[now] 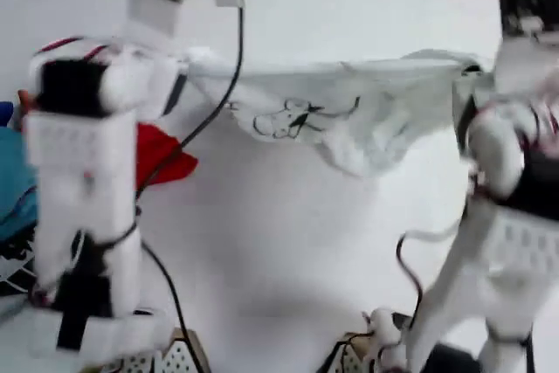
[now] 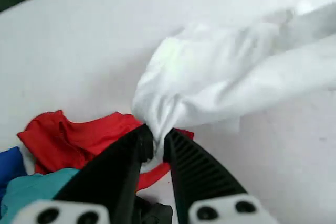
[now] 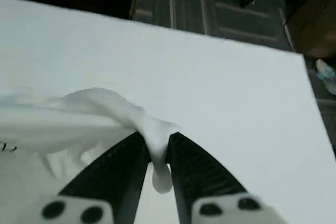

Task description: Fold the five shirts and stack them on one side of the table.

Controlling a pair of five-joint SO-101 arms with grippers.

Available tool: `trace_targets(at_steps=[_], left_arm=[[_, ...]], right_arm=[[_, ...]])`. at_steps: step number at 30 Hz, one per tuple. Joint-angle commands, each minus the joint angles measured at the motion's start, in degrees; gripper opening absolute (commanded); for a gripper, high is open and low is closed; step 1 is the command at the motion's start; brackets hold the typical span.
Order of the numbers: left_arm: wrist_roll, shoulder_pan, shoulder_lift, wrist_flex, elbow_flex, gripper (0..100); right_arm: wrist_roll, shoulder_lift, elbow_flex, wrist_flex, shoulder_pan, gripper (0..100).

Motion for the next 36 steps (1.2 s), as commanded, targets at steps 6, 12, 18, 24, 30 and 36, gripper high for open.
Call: trace_targets(at_steps=[6, 12, 18, 24, 30, 36], left_arm=[[-0.35, -2.46, -21.01, -2.9, -1.89, 3], [-0.35, -2.46, -29.01, -2.99, -1.8, 3], [-0.09, -3.43, -34.46, -2.73, -1.8, 3], [0.0, -6.33, -36.75, -2.99, -1.71, 3], [0.09, -6.24, -37.01, -3.16, 1.19, 3], [0.18, -6.24, -37.19, -4.31, 12.18, 3]], right_arm=[[-0.18, -17.1, -2.73, -0.92, 0.04, 1.8], [-0.18, -27.47, -2.73, -3.91, 0.13, 1.7], [-0.09, -36.7, -2.73, -4.88, 0.22, 1.7], [4.13, -42.24, -2.81, -9.54, 1.71, 1.7], [3.96, -41.89, -1.49, -14.02, 7.08, 1.7], [3.96, -37.32, -0.88, -15.69, 7.16, 1.7]])
